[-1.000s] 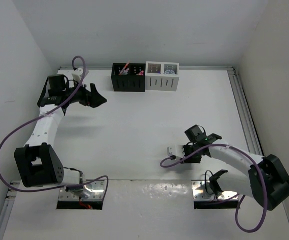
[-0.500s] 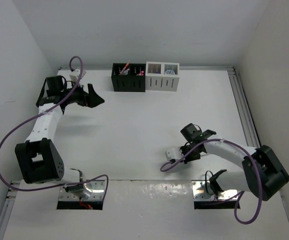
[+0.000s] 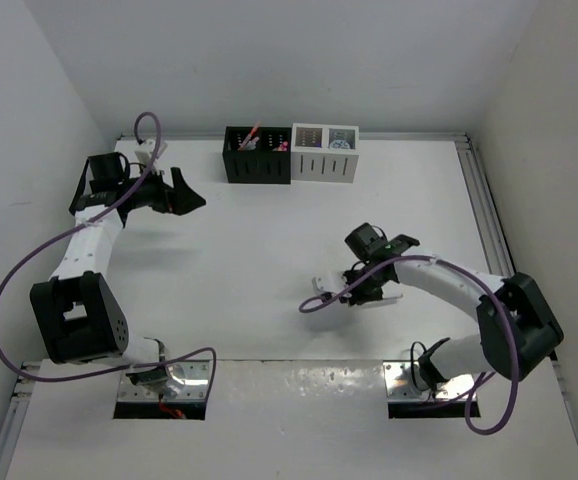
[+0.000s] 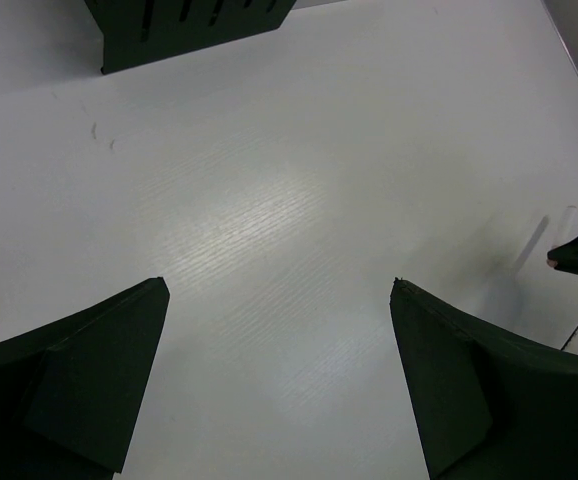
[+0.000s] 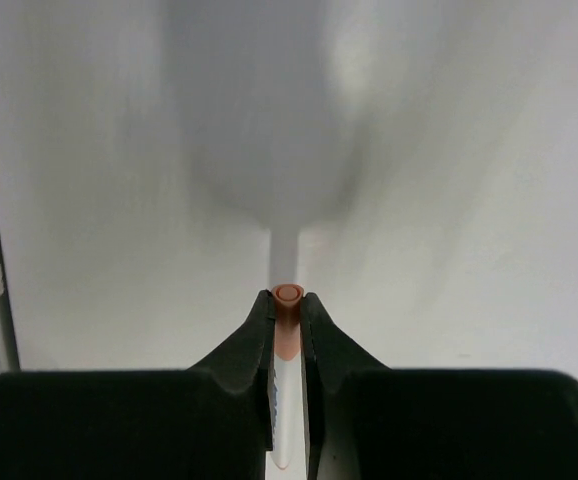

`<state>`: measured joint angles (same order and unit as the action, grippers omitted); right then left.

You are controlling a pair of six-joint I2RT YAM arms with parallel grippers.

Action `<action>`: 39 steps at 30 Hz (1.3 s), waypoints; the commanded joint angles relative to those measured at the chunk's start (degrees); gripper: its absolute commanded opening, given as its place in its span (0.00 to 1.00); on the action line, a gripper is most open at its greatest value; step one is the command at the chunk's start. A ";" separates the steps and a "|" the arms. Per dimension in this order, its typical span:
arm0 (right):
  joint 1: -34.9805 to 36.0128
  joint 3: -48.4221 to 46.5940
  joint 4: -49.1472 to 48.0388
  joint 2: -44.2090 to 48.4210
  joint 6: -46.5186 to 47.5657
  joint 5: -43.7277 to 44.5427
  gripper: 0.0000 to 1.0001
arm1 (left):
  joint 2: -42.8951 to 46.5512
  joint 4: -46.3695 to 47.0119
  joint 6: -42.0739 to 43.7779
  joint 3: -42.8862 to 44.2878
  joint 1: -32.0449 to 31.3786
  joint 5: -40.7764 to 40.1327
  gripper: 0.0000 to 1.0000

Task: Sort the stationery into containers
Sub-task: Pick up the pen from the center of the board, then place the pen in the storage box.

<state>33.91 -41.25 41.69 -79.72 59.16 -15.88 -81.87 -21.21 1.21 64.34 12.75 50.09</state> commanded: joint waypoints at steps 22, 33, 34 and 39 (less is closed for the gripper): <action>-7.80 -68.34 -64.37 -33.73 -70.83 -2.10 0.00 | -4.97 12.94 -12.28 0.97 5.97 9.42 1.00; -10.97 -77.31 -83.44 -53.61 -80.51 8.93 0.00 | -9.36 17.70 -15.98 1.14 7.72 11.35 1.00; -10.97 -77.83 -83.70 -54.83 -80.69 8.85 0.00 | -9.63 17.61 -15.72 1.06 8.25 11.52 1.00; -10.27 -78.89 -84.06 -58.79 -81.74 9.11 0.00 | -11.65 15.43 -13.88 -0.61 10.09 13.11 1.00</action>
<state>22.85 -115.96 -34.98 -139.24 -20.34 -7.57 -92.79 -6.42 -14.09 64.31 21.50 60.47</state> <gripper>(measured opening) 0.086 0.998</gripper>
